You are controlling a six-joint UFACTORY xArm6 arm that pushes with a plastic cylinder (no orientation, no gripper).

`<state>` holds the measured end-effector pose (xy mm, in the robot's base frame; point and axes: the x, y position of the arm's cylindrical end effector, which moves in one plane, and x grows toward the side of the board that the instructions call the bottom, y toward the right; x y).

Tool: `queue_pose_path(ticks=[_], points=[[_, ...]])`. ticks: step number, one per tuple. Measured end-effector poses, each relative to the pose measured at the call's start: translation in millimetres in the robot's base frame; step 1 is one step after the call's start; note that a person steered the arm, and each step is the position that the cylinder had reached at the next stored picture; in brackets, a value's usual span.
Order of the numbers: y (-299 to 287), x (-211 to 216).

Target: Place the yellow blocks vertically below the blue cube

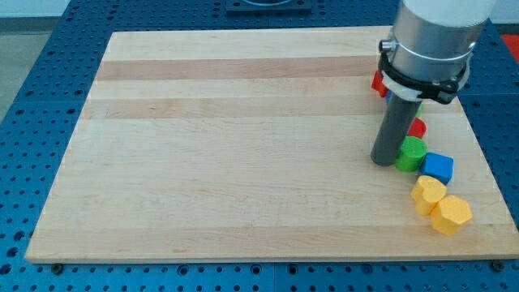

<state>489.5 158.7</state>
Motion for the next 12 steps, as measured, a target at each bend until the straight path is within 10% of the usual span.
queue_pose_path(ticks=[12], points=[[2,60]])
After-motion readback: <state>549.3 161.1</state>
